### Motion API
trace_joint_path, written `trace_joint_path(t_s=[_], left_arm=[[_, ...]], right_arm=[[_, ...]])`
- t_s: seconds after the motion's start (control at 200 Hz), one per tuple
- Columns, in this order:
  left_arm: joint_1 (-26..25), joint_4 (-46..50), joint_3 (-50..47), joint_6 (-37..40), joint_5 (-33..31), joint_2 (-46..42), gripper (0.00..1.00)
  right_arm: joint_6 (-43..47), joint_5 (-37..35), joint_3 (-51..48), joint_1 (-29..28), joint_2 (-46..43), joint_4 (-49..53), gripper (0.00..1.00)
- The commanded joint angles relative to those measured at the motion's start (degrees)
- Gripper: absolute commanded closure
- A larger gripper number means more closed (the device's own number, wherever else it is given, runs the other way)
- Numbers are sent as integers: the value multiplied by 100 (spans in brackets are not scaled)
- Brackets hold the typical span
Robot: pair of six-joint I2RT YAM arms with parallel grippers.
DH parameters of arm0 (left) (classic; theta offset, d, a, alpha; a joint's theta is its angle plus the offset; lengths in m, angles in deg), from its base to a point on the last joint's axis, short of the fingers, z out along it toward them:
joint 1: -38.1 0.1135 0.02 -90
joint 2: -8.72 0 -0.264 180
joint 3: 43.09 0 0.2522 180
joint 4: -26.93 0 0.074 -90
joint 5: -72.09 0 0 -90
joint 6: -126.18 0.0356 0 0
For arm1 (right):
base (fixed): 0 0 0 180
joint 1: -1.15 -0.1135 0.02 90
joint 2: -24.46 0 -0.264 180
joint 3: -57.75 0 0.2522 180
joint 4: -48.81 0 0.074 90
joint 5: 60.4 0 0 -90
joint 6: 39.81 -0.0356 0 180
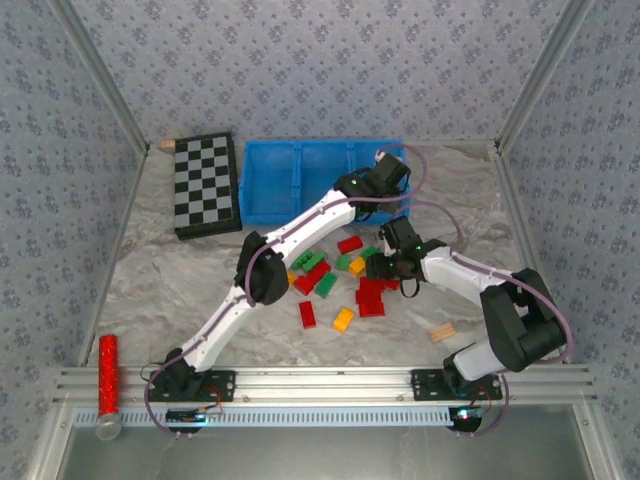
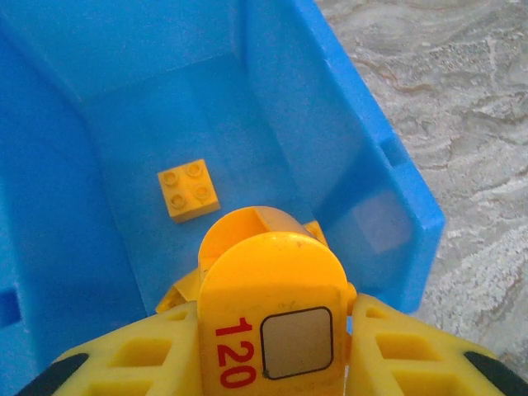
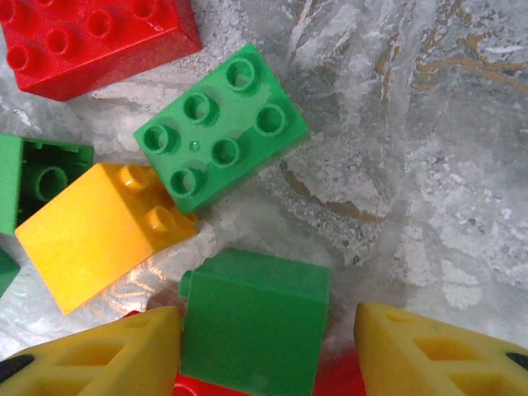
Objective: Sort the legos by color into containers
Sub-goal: Place the lego in the container, then pick up the lego from the center of the table.
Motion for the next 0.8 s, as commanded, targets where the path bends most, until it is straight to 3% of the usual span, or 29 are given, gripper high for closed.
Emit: trace_joint_path(t_s=[0.0,0.255,0.47,0.795], left_arm=[[109,111,259,-132,22,183,63],[169,230,254,-248,176,321,58],[172,242,250,-302,295,255,53],[171,-70,258,-258,654,-293,37]], right_arm=[[36,-132,113,-64,191,-66,42],[63,-211,281,-152,481,-52,46],[55,-237,294,-163,458,16,61],[11,-373,347,-127,-247,593,74]])
